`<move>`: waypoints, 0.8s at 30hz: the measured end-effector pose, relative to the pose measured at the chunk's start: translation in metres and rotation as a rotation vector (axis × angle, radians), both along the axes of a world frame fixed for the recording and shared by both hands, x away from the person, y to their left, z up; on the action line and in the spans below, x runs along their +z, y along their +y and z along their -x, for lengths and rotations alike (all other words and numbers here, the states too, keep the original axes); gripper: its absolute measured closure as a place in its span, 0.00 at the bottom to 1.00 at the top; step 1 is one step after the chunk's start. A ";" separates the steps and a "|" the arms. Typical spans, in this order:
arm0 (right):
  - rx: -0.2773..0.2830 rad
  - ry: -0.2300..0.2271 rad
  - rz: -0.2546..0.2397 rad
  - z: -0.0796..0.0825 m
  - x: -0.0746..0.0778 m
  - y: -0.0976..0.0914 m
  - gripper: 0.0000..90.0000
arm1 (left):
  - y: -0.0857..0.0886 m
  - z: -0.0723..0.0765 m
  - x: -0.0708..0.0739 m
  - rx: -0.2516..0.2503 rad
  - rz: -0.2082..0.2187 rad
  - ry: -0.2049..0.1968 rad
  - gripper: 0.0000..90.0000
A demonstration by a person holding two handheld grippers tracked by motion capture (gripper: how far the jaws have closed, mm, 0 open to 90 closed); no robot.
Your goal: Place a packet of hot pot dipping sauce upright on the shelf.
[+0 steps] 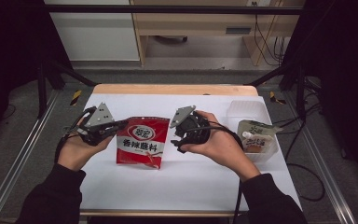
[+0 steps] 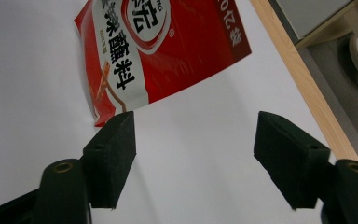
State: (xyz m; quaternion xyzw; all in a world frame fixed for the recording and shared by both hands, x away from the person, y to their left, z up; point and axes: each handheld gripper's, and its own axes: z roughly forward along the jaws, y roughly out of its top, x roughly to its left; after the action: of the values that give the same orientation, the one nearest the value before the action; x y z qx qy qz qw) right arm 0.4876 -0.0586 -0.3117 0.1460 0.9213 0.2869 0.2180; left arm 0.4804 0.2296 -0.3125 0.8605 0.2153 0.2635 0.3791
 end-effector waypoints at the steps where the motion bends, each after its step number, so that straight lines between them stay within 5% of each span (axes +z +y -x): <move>1: 0.001 0.004 -0.001 -0.001 0.001 0.001 0.35 | 0.000 0.000 0.000 0.000 0.000 0.000 1.00; 24: 0.036 0.055 0.021 -0.022 0.004 0.026 0.37 | -0.012 0.005 0.004 -0.062 -0.024 -0.005 1.00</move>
State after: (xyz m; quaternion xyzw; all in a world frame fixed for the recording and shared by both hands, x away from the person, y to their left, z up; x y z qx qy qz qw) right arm 0.5097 -0.0330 -0.3078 0.1349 0.9324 0.2769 0.1889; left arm 0.4755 0.2175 -0.3083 0.8706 0.1846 0.2563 0.3772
